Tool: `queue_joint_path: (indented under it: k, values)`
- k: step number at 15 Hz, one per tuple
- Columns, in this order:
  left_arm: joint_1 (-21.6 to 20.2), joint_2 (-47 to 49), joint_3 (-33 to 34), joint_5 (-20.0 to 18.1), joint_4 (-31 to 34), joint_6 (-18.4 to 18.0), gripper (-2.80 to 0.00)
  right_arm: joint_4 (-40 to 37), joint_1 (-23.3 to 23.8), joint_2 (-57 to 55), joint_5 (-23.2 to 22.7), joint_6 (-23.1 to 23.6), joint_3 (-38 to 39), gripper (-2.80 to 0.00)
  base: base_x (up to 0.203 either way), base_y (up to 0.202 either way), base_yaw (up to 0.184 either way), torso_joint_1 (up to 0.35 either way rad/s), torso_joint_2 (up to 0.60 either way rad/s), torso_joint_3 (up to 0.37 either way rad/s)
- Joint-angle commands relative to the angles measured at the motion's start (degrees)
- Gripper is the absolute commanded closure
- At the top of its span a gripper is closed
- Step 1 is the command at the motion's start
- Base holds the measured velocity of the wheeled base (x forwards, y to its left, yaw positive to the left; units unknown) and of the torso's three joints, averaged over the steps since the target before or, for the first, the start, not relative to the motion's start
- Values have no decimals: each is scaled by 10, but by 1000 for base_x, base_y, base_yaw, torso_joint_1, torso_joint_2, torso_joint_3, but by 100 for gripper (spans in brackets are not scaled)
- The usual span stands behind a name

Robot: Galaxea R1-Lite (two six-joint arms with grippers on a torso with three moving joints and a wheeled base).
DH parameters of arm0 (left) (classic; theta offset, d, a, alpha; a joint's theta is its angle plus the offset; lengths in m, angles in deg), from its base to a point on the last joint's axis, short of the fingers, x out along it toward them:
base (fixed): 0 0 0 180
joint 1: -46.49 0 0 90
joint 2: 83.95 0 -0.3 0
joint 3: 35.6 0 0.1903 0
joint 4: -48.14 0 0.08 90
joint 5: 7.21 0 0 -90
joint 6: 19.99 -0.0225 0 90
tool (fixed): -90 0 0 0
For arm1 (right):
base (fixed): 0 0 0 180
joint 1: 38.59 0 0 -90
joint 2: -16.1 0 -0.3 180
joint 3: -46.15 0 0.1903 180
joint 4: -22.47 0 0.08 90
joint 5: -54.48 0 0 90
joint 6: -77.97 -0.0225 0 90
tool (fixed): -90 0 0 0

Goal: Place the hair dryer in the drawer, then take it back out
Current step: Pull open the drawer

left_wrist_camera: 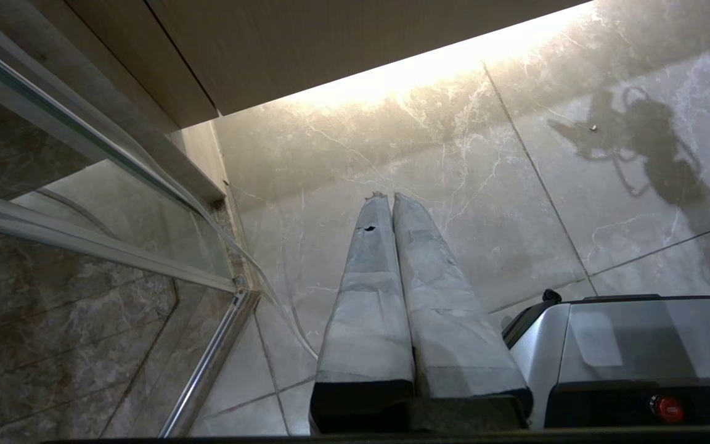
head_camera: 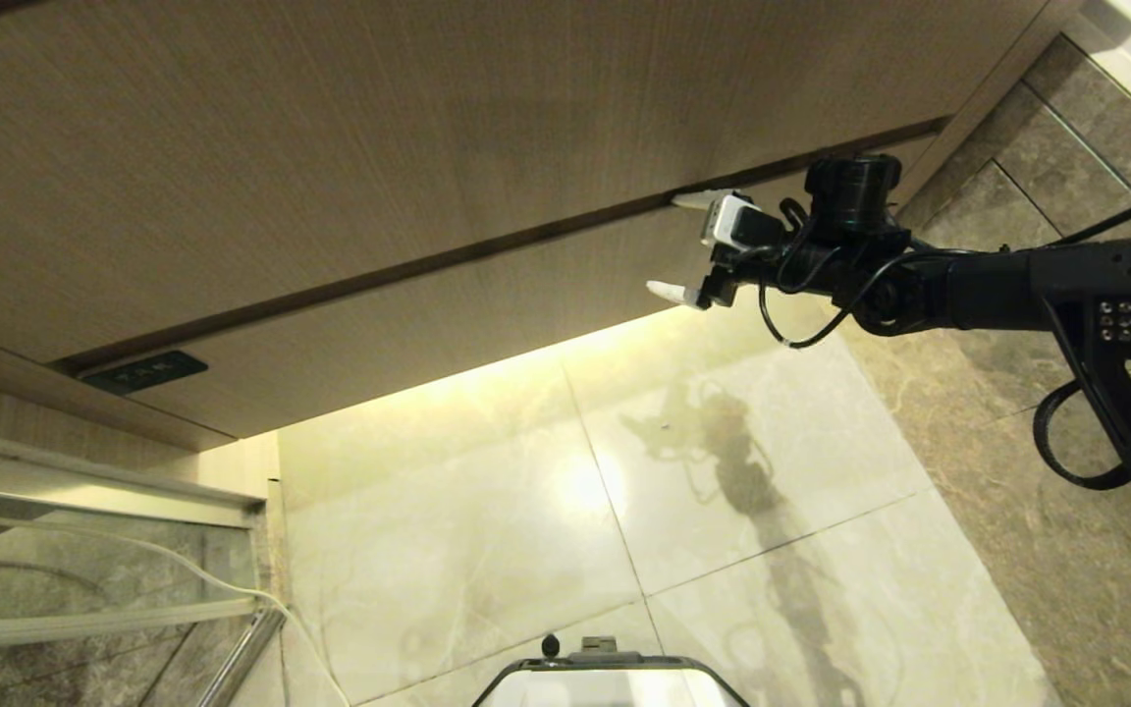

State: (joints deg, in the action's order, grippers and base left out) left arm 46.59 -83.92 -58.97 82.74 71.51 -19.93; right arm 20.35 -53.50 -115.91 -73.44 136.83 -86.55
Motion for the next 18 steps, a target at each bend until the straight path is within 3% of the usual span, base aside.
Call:
queue_joint_path:
  k: [1,5,13,18]
  values:
    - [0,0,0,0,0,0,0,0,0,-14,-2,4,0,-280,0,0,0,0,0,0]
    - [0,0,1,0,0,0,0,-14,1,-19,3,-2,0,-280,0,0,0,0,0,0]
    - [0,0,0,0,0,0,0,-137,14,2,1,-26,1,-280,0,0,0,0,0,0]
    - [0,0,0,0,0,0,0,-150,15,44,-5,-19,2,-280,0,0,0,0,0,0]
